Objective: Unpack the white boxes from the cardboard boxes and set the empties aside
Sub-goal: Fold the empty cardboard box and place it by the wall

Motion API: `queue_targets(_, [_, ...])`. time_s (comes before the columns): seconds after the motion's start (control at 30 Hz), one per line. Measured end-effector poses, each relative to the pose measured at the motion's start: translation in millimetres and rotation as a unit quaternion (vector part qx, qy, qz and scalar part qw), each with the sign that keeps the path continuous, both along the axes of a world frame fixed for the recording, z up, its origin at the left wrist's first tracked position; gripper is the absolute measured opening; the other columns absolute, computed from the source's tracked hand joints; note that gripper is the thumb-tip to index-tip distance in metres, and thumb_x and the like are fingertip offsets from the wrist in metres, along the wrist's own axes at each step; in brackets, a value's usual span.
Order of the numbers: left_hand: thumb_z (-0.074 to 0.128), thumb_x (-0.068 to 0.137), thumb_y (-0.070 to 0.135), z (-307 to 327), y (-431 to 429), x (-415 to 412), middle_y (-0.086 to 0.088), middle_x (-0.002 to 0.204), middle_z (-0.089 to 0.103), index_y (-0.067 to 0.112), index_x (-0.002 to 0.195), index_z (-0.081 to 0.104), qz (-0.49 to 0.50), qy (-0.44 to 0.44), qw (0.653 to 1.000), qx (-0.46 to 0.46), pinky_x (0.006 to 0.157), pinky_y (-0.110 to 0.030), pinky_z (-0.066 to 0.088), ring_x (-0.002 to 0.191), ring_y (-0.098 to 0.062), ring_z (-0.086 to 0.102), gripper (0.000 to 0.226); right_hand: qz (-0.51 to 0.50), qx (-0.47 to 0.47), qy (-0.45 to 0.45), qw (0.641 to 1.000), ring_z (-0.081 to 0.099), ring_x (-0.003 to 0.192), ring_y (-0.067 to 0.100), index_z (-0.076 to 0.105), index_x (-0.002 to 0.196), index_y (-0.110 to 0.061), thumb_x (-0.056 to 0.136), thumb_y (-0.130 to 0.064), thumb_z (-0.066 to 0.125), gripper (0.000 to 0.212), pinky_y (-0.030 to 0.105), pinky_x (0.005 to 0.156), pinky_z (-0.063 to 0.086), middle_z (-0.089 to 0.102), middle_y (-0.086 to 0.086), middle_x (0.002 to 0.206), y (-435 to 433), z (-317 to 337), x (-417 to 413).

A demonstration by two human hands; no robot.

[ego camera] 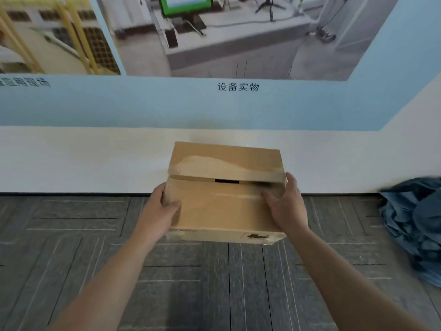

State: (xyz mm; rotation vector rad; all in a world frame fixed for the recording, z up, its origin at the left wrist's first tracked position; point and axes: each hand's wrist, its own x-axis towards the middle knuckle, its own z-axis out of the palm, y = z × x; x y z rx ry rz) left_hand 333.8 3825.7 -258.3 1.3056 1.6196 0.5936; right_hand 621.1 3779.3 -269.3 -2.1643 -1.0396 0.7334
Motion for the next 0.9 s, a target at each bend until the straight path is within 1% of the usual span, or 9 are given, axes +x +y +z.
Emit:
queue_targets(0.1, [0.055,0.098,0.025,-43.3,35.4,8.1,0.015,0.124,0.057,0.035,0.139,0.042,0.008,-0.029,0.999,0.019,0.094,-0.042,0.050,0.113,-0.013,0.057,0.044,0.021,0.002,-0.032,0.999,0.054,0.121,0.027,0.026,0.154,-0.023,0.094,-0.043,0.062,0.072,0.039,0.086,0.045,0.051,0.004,0.141,40.9,-41.4,11.0])
queue_targets(0.17, [0.055,0.099,0.022,-67.0,52.5,15.0,0.015,0.121,0.058,0.034,0.137,0.044,0.022,-0.043,0.998,0.032,0.095,-0.043,0.049,0.112,-0.014,0.057,0.041,0.028,0.007,-0.048,0.998,0.056,0.113,0.028,0.031,0.150,-0.022,0.095,-0.042,0.060,0.066,0.036,0.079,0.043,0.055,0.005,0.134,60.4,-63.8,14.9])
queue_targets(0.27, [0.056,0.098,0.019,-97.4,71.7,24.4,0.014,0.116,0.059,0.032,0.134,0.047,0.040,-0.044,0.997,0.054,0.089,-0.039,0.048,0.109,-0.015,0.057,0.040,0.032,0.016,-0.058,0.998,0.053,0.091,0.024,0.041,0.138,-0.022,0.094,-0.039,0.058,0.050,0.035,0.072,0.042,0.059,0.004,0.121,82.3,-93.3,21.2])
queue_targets(0.37, [0.055,0.098,0.017,-122.5,80.6,30.3,0.019,0.105,0.058,0.034,0.124,0.049,0.041,-0.057,0.996,0.060,0.085,-0.038,0.048,0.103,-0.014,0.057,0.031,0.034,0.023,-0.059,0.997,0.056,0.090,0.025,0.045,0.132,-0.022,0.091,-0.037,0.057,0.045,0.038,0.072,0.047,0.061,0.004,0.115,95.4,-118.5,27.8])
queue_targets(0.5, [0.054,0.098,0.016,-143.9,87.2,33.1,0.018,0.106,0.060,0.034,0.119,0.052,0.039,-0.071,0.994,0.071,0.087,-0.041,0.052,0.100,-0.010,0.060,0.028,0.039,0.027,-0.056,0.997,0.057,0.090,0.024,0.048,0.128,-0.022,0.091,-0.038,0.057,0.041,0.036,0.070,0.045,0.062,0.004,0.112,106.0,-138.6,32.4])
queue_targets(0.6, [0.052,0.098,0.016,-156.6,93.7,35.3,0.020,0.103,0.060,0.031,0.122,0.054,0.038,-0.070,0.993,0.084,0.078,-0.035,0.051,0.094,-0.003,0.058,0.028,0.040,0.031,-0.053,0.997,0.058,0.090,0.025,0.049,0.125,-0.023,0.090,-0.037,0.056,0.039,0.036,0.070,0.045,0.062,0.003,0.111,115.3,-150.7,34.9])
queue_targets(0.7, [0.051,0.099,0.014,-168.5,97.9,35.5,0.019,0.101,0.060,0.031,0.118,0.053,0.034,-0.075,0.993,0.082,0.069,-0.029,0.049,0.092,-0.003,0.058,0.026,0.041,0.027,-0.053,0.997,0.059,0.089,0.024,0.050,0.124,-0.023,0.089,-0.038,0.057,0.038,0.034,0.066,0.044,0.062,0.002,0.109,122.3,-162.7,36.3])
queue_targets(0.83, [0.052,0.098,0.016,-183.5,104.9,34.1,0.008,0.113,0.064,0.028,0.127,0.055,0.034,-0.066,0.994,0.079,0.083,-0.039,0.053,0.101,-0.016,0.062,0.031,0.035,0.028,-0.054,0.998,0.059,0.088,0.023,0.052,0.123,-0.024,0.088,-0.038,0.057,0.038,0.035,0.067,0.046,0.064,0.000,0.105,128.4,-177.2,37.7])
queue_targets(0.9, [0.052,0.098,0.017,-190.1,107.0,34.2,0.006,0.114,0.064,0.029,0.126,0.055,0.030,-0.063,0.994,0.080,0.086,-0.041,0.054,0.102,-0.018,0.062,0.030,0.034,0.030,-0.055,0.997,0.060,0.088,0.023,0.052,0.122,-0.024,0.088,-0.038,0.056,0.037,0.036,0.069,0.049,0.064,-0.001,0.104,130.6,-182.4,37.3])
